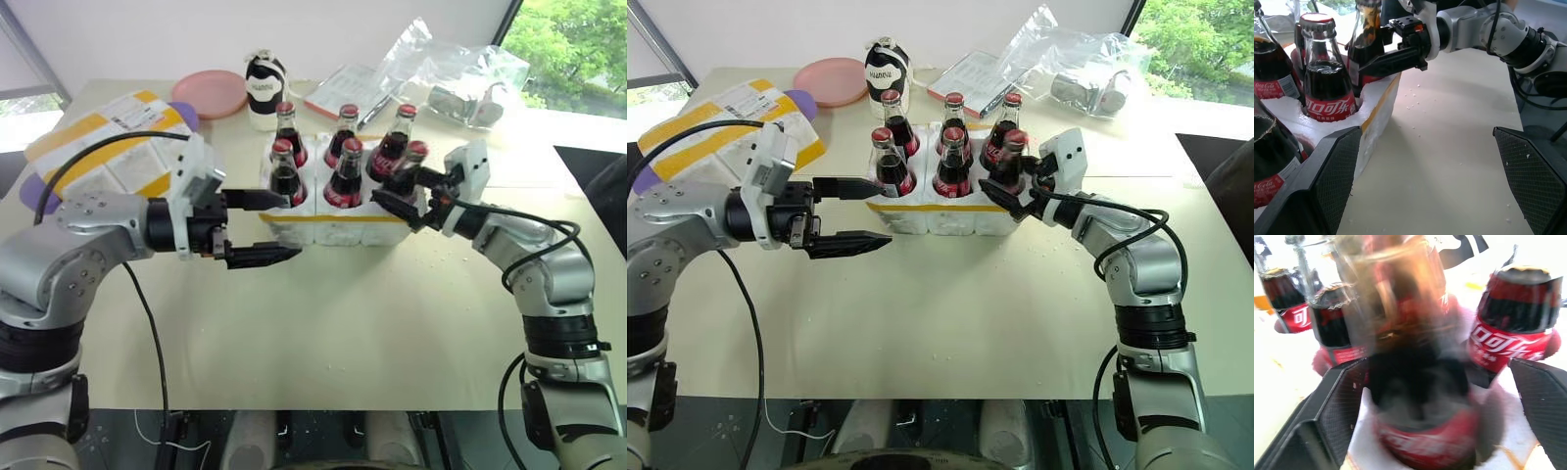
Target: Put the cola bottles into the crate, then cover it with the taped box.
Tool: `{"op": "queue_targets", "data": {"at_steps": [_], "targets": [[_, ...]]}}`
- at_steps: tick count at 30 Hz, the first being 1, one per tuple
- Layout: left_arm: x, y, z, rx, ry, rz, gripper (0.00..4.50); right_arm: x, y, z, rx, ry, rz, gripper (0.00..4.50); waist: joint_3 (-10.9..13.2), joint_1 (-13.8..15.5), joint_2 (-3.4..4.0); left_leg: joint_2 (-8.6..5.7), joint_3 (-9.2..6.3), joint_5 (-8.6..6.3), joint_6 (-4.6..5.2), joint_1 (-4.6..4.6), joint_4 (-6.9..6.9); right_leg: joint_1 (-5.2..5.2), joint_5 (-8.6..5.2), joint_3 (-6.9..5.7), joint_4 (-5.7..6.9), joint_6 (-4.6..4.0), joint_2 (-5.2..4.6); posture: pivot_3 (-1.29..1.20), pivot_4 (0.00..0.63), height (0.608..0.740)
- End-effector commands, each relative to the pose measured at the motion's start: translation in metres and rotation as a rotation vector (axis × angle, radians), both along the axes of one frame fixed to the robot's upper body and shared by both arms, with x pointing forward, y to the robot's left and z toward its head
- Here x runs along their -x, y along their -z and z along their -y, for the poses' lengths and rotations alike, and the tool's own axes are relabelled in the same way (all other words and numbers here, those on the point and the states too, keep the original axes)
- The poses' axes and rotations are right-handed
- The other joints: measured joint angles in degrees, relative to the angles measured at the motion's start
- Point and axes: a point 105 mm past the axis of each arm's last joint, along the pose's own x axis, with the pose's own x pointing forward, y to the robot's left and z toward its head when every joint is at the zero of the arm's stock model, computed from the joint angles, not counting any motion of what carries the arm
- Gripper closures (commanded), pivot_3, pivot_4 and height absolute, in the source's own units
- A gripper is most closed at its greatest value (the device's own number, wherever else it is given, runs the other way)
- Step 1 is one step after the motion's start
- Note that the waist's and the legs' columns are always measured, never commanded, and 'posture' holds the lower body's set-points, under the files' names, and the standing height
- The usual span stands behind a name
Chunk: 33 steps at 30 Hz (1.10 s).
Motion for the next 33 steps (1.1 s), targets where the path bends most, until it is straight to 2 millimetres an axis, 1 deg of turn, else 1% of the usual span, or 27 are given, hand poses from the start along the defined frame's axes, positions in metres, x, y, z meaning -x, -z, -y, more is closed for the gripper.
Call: {"op": "queue_targets", "data": {"at_steps": [1,2,4,6,8,10,12,14,16,17,19,21,23,25,28,33], "targets": [[-0.019,-0.008,-0.034,-0.073,-0.218,0.136,0.00,0.007,-0.023,0.009,-0.007,-0.006,0.067,0.07,0.0,0.0,0.01,0.00,0.01,0.00,0.00,0.00,0.00,0.00,0.00,0.00,0.00,0.00,0.00,0.00,0.150,0.740],[-0.024,-0.006,-0.044,-0.101,-0.275,0.157,0.00,0.010,-0.026,0.012,-0.010,-0.008,0.071,0.07,0.0,0.0,0.01,0.00,0.01,0.00,0.00,0.01,-0.01,-0.01,0.00,0.00,0.00,0.00,0.00,0.00,0.150,0.740],[-0.037,-0.002,-0.085,-0.226,-0.475,0.232,0.00,0.019,-0.043,0.028,-0.012,0.001,0.096,0.07,0.0,0.0,0.02,0.01,0.03,0.00,0.00,0.00,-0.02,-0.02,0.00,0.00,-0.01,0.00,0.02,0.00,0.150,0.740],[-0.041,0.002,-0.113,-0.336,-0.587,0.295,0.00,0.028,-0.055,0.038,-0.013,0.005,0.111,0.07,0.0,0.1,0.02,0.01,0.03,-0.01,0.00,-0.03,-0.05,-0.06,0.00,0.00,-0.03,0.00,0.01,0.00,0.150,0.740],[-0.035,0.009,-0.142,-0.466,-0.668,0.352,0.00,0.041,-0.072,0.053,-0.024,0.000,0.126,0.07,0.0,0.1,0.02,0.01,0.05,-0.02,0.00,-0.06,-0.06,-0.09,0.00,-0.01,-0.07,-0.01,0.00,0.00,0.150,0.740],[-0.027,0.016,-0.166,-0.555,-0.731,0.377,0.00,0.053,-0.082,0.065,-0.037,-0.010,0.109,0.07,0.0,0.1,0.02,0.04,0.04,-0.05,0.05,-0.07,-0.09,-0.12,0.00,-0.01,-0.10,-0.01,-0.05,0.00,0.150,0.740],[-0.020,0.026,-0.190,-0.653,-0.794,0.387,0.00,0.066,-0.084,0.067,-0.025,-0.054,0.083,0.07,0.0,0.1,0.01,0.09,0.03,-0.07,0.07,-0.08,-0.10,-0.13,-0.01,-0.01,-0.13,-0.01,-0.05,0.00,0.150,0.740],[-0.015,0.036,-0.211,-0.769,-0.829,0.409,0.00,0.076,-0.083,0.066,0.013,-0.092,0.078,0.07,0.0,0.0,0.01,0.11,0.01,-0.25,0.36,-0.06,-0.13,-0.13,-0.01,-0.02,-0.12,-0.03,-0.05,0.00,0.150,0.740],[-0.018,0.045,-0.234,-0.882,-0.891,0.441,0.00,0.082,-0.082,0.061,0.023,-0.136,0.065,0.07,0.0,0.0,0.01,0.12,0.01,-0.27,0.38,-0.06,-0.13,-0.17,0.00,-0.02,-0.10,-0.04,-0.07,0.00,0.150,0.740],[-0.021,0.047,-0.243,-0.915,-0.921,0.461,0.00,0.085,-0.082,0.058,0.020,-0.160,0.059,0.07,0.0,0.1,0.01,0.13,0.01,-0.27,0.39,-0.06,-0.14,-0.18,0.01,-0.02,-0.10,-0.06,-0.08,0.00,0.150,0.740],[-0.029,0.049,-0.253,-0.953,-0.963,0.509,0.00,0.089,-0.083,0.053,0.018,-0.197,0.056,0.07,0.0,0.2,0.02,0.16,0.00,-0.27,0.38,-0.06,-0.13,-0.20,0.05,-0.02,-0.10,-0.11,-0.11,0.00,0.150,0.740],[-0.042,0.049,-0.265,-0.985,-1.027,0.567,0.00,0.096,-0.083,0.046,0.019,-0.253,0.050,0.07,0.0,0.5,0.00,0.17,-0.02,-0.27,0.39,-0.06,-0.12,-0.19,0.05,-0.02,-0.10,-0.11,-0.14,0.00,0.150,0.740],[-0.055,0.054,-0.275,-1.038,-1.062,0.610,0.00,0.104,-0.083,0.038,0.027,-0.311,0.041,0.07,0.0,0.9,-0.01,0.16,-0.02,-0.27,0.39,-0.08,-0.11,-0.20,0.07,-0.02,-0.09,-0.10,-0.13,0.00,0.150,0.740],[-0.064,0.059,-0.282,-1.089,-1.073,0.627,0.00,0.110,-0.084,0.036,0.036,-0.336,0.039,0.07,0.0,1.2,-0.02,0.11,0.03,-0.27,0.41,-0.08,-0.11,-0.21,0.08,-0.02,-0.05,-0.10,-0.11,0.00,0.150,0.740],[-0.073,0.063,-0.294,-1.166,-1.091,0.657,0.00,0.111,-0.089,0.039,0.032,-0.310,0.057,0.07,-0.1,1.3,-0.09,0.07,0.25,-0.27,0.41,-0.10,-0.11,-0.21,0.08,-0.04,-0.05,-0.09,-0.09,0.00,0.150,0.740],[-0.083,0.061,-0.303,-1.211,-1.118,0.689,0.00,0.109,-0.095,0.050,0.010,-0.235,0.079,0.07,-0.2,1.4,-0.34,0.10,0.30,-0.28,0.42,-0.11,-0.10,-0.22,0.08,-0.04,-0.06,-0.09,-0.11,0.00,0.150,0.740]]}}
